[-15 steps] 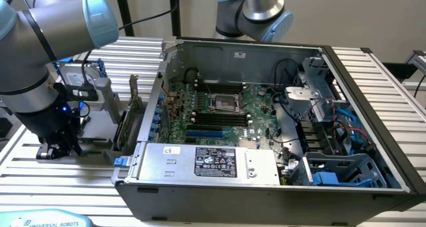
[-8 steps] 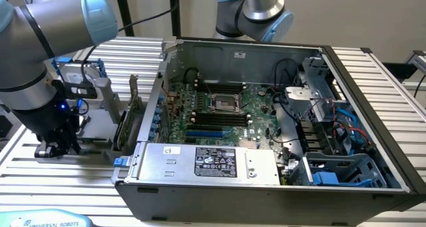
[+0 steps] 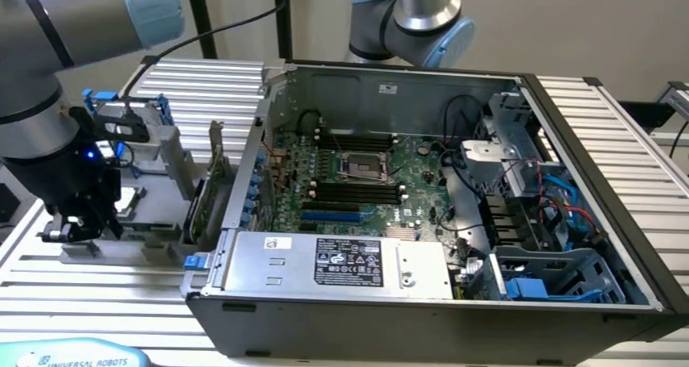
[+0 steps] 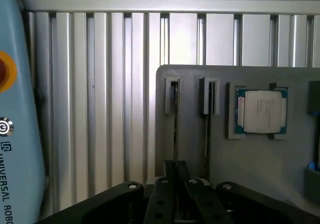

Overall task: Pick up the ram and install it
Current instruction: 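Pick up the ram and move it above insertion slot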

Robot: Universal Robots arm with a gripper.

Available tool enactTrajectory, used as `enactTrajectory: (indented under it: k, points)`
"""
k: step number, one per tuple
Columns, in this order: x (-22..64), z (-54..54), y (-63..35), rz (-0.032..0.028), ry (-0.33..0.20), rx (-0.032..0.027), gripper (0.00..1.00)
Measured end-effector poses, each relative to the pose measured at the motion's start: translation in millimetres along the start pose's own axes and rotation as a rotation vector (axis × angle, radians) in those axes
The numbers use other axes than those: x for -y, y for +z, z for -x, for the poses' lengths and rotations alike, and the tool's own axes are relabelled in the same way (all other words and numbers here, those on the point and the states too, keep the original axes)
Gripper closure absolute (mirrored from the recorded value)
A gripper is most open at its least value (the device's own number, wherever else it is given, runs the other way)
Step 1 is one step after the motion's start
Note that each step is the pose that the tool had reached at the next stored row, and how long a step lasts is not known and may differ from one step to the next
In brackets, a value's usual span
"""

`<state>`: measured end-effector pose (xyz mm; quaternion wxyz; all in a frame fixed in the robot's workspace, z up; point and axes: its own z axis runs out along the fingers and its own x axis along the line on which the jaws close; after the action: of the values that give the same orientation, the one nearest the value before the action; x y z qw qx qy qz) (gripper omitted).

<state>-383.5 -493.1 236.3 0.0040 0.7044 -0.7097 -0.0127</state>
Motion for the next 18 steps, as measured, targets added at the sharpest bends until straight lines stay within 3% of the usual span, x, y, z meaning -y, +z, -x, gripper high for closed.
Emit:
enactTrajectory:
  k: [11, 16, 18]
  points:
    - [2.1, 0.6, -50.0, -0.0001, 0.000, 0.0001, 0.87]
    - [9.2, 1.0, -73.1, -0.0001, 0.000, 0.0003, 0.87]
    - [13.7, 1.1, -77.6, -0.0003, 0.000, 0.0008, 0.87]
